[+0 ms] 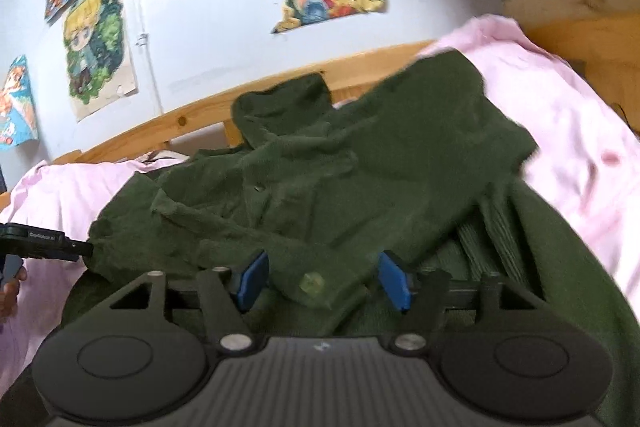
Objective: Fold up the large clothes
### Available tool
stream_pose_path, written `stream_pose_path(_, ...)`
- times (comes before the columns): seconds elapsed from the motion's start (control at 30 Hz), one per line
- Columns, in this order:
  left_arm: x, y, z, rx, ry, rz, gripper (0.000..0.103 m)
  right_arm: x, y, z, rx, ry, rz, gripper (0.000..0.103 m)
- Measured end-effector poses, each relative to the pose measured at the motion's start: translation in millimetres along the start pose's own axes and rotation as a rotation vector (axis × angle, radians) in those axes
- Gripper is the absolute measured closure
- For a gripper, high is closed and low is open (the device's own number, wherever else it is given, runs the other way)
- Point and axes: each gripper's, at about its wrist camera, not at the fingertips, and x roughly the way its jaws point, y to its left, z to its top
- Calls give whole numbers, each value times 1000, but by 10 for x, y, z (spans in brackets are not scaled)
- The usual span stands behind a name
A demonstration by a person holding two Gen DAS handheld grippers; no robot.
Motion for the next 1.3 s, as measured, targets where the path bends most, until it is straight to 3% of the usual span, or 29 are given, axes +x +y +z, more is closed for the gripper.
stream_pose_path(0.03, 20, 37, -12, -24, 7, -22, 79, 32, 58, 67, -19, -6, 14, 23)
stream_pose_path(0.07, 40, 69, -25, -50, 14, -47, 88, 93, 128, 154, -35, -10, 38, 21)
stream_pose_path(0.17, 42, 86, -69, -91, 1, -80, 99, 477, 372, 503, -45, 20, 182, 19)
stream_pose_path(0.33, 22, 123, -133, -159, -16, -89, 101, 1564, 947, 960, -39, 173, 474, 23)
stream_pose_path(0.43, 10, 159, -174, -205, -21, -95, 101, 2163, 1386, 1050, -146, 213, 534, 23)
stream_pose_path(0.53, 1, 184, -213, -232, -31, -97, 101, 2700, 1689, 1069, -124, 290, 549, 26)
stream_pose_path(0.57, -5, 193, -227, -252, -36, -95, 101, 2845, 1789, 1047, -134, 322, 544, 32)
stream_pose_path(0.63, -39, 203, -257, -280, -54, -89, 102, 3045, 1971, 997, -210, 362, 505, 96)
stream_pose_path(0.73, -127, 187, -318, -306, -81, -79, 102, 3059, 2089, 945, -268, 314, 480, 100)
stream_pose_path(0.83, -177, 214, -387, -346, -85, -67, 102, 3004, 2029, 1005, -199, 222, 452, 100)
stream_pose_path(0.93, -126, 219, -368, -346, -62, -64, 102, 3059, 2038, 1018, -230, 210, 421, 100)
stream_pose_path(1.0, -109, 224, -341, -353, -42, -54, 96, 3031, 1996, 987, -247, 233, 434, 99)
stream_pose_path(1.07, -149, 202, -341, -345, -48, -21, 74, 2917, 1894, 1033, -258, 206, 437, 72)
stream_pose_path(1.1, -175, 193, -352, -344, -54, -9, 67, 2799, 1795, 1073, -276, 184, 430, 45)
stream_pose_path(1.13, -215, 182, -367, -343, -67, 0, 55, 2700, 1709, 1127, -286, 157, 424, 35)
stream_pose_path(1.2, -281, 147, -395, -333, -94, 12, 42, 2483, 1449, 1245, -316, 91, 395, 32)
stream_pose_path(1.3, -343, 43, -406, -299, -112, 44, 28, 2369, 1078, 1471, -335, 14, 227, 25)
